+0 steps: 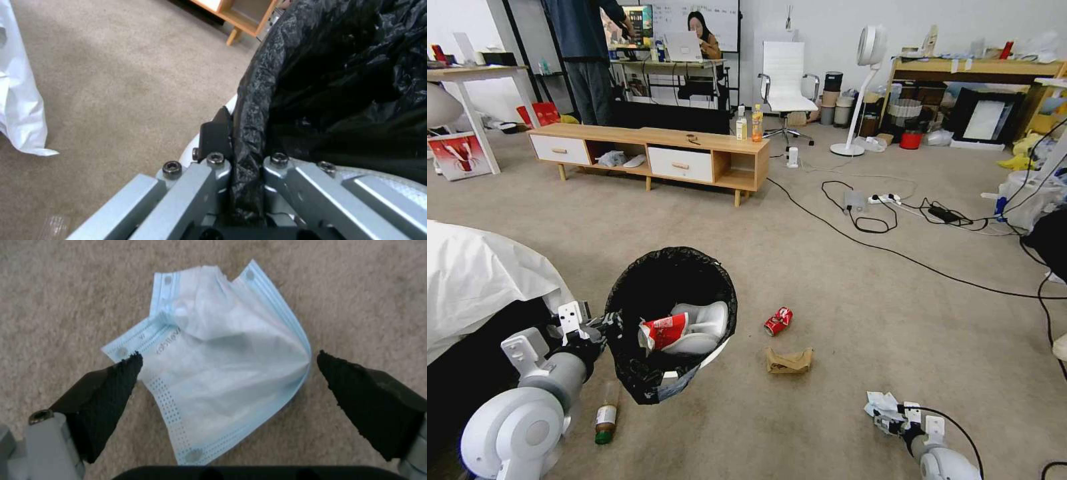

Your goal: Pick up the trash bin and place the garbage on the floor into it.

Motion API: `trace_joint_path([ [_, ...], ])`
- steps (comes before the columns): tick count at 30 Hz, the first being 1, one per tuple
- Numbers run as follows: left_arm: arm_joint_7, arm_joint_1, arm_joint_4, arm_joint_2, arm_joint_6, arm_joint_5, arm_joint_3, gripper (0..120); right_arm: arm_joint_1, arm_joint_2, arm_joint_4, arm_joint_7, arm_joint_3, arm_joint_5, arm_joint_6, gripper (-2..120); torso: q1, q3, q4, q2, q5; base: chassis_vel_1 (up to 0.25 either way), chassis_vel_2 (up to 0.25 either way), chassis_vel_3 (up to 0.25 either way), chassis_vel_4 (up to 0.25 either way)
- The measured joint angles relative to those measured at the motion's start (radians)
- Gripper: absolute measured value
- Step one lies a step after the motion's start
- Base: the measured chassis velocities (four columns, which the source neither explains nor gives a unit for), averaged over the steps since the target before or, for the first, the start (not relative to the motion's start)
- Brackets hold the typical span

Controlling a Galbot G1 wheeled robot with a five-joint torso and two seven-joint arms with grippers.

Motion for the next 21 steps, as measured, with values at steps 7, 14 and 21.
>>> trace_joint_path([
  [7,0.005,0.002,0.003,-0.001,-0.004,0.001,-0.003,2,0.009,0.004,-0.008,-0.002,-0.002,-0.001,0.003,100,0.0,0.0,0.0,0.0,0.0,0.0,0.0,0.0,0.0],
  [14,0.006,-0.003,0.009,-0.002,-0.005,0.005,0.0,2,0.011,0.002,-0.009,-0.009,0.003,-0.017,0.005,87,0.0,0.0,0.0001,0.0,0.0,0.0,0.0,0.0,0.0],
  [21,0.008,-0.003,0.015,-0.006,-0.006,0.015,0.004,2,0.005,0.004,-0.015,-0.03,0.01,-0.028,0.019,62,0.0,0.0,0.0001,0.0,0.0,0.0,0.0,0.0,0.0],
])
